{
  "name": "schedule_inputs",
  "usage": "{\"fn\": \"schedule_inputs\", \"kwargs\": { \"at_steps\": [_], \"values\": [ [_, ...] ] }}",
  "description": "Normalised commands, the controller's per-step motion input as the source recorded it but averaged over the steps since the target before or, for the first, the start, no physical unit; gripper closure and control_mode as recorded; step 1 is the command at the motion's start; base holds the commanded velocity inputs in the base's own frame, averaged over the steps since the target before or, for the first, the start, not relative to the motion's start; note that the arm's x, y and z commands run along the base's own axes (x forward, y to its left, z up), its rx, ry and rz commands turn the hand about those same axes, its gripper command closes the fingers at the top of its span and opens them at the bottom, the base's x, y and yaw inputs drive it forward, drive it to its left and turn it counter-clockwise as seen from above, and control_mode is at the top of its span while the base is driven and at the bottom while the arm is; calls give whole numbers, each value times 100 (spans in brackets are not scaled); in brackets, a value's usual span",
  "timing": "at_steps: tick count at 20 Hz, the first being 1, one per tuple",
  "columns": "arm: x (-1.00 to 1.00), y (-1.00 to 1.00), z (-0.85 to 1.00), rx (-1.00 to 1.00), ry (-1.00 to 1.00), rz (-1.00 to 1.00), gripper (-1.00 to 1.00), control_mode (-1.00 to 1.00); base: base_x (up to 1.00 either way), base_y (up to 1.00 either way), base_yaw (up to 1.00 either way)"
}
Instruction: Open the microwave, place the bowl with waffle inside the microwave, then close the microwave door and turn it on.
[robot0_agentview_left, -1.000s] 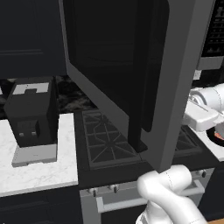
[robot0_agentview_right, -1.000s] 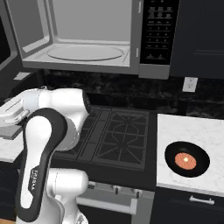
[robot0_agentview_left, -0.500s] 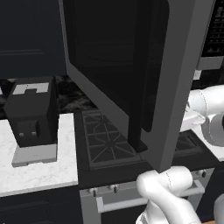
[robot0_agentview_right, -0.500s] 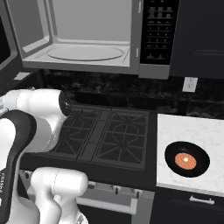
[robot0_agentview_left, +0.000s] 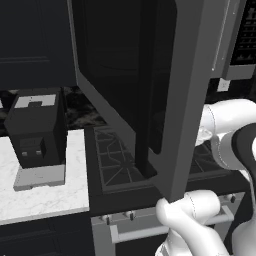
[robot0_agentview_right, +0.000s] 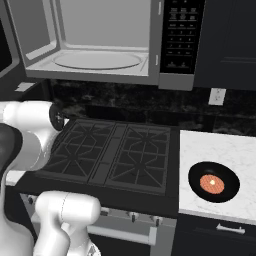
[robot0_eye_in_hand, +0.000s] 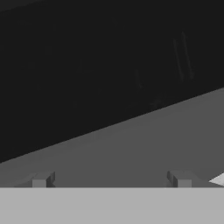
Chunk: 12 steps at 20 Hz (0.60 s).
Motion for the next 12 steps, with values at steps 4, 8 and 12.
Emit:
{"fn": "schedule_inputs", "kwargs": {
  "at_steps": [4,8,12],
  "values": [
    [7,23,0,0,9,0,-100,-100,0,0,0],
    [10,6,0,-1,11,-2,-100,-100,0,0,0],
    [83,-72,-3,-19,14,-31,-100,-100,0,0,0]
  ]
}}
